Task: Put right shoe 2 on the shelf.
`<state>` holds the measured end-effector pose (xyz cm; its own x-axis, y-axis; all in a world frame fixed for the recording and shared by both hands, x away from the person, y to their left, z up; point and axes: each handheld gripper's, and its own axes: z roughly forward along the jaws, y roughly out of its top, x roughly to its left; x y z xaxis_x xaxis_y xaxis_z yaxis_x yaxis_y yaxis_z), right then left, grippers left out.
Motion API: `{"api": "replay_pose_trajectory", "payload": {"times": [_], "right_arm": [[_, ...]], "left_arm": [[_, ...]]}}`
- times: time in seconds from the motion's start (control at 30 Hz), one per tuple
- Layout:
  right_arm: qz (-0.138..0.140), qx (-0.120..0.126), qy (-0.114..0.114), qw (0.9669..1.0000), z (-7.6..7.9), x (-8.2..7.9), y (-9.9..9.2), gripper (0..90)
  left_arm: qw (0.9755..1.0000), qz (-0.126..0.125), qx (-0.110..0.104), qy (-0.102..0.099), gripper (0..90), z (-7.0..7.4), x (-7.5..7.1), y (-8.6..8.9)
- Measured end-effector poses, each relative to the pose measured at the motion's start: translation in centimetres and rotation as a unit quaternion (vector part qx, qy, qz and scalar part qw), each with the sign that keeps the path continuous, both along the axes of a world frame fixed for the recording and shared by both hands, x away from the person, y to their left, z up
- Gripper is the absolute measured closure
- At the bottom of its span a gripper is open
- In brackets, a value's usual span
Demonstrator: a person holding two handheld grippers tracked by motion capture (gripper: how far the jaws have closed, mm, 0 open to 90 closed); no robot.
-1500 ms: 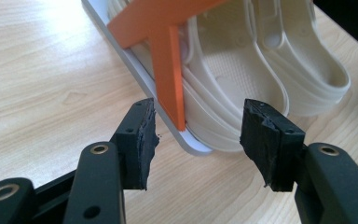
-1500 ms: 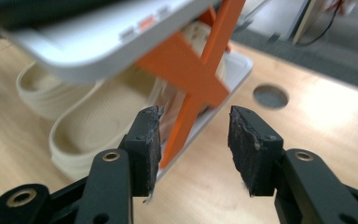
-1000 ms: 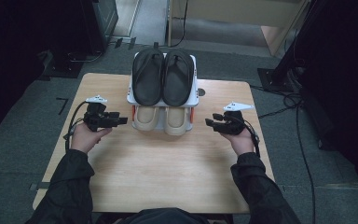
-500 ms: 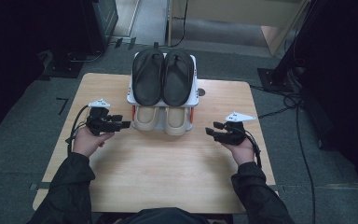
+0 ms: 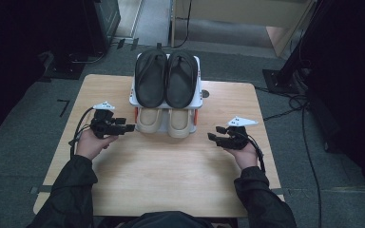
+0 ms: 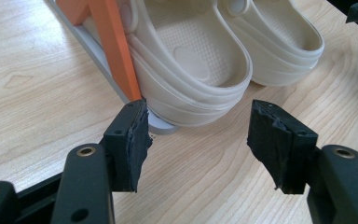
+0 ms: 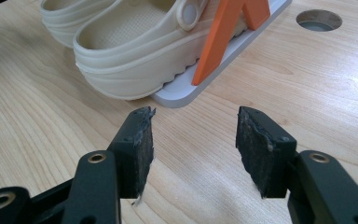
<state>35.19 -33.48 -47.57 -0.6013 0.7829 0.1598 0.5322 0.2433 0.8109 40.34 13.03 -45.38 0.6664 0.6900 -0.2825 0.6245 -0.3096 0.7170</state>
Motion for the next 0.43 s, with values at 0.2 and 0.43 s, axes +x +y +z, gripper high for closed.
{"api": "replay_pose_trajectory", "payload": {"times": [0.2, 0.43], "right_arm": [[0.000, 0.000, 0.001, 1.0000, 0.00, 0.02, -0.06, 46.7], [0.007, 0.009, 0.005, 0.9999, -0.19, 0.13, 0.06, 44.1]], "left_arm": [[1.0000, 0.001, 0.001, 0.004, 37.2, -0.07, 0.06, 0.02], [0.9999, 0.006, 0.010, 0.004, 36.1, -0.23, 0.05, -0.33]]}}
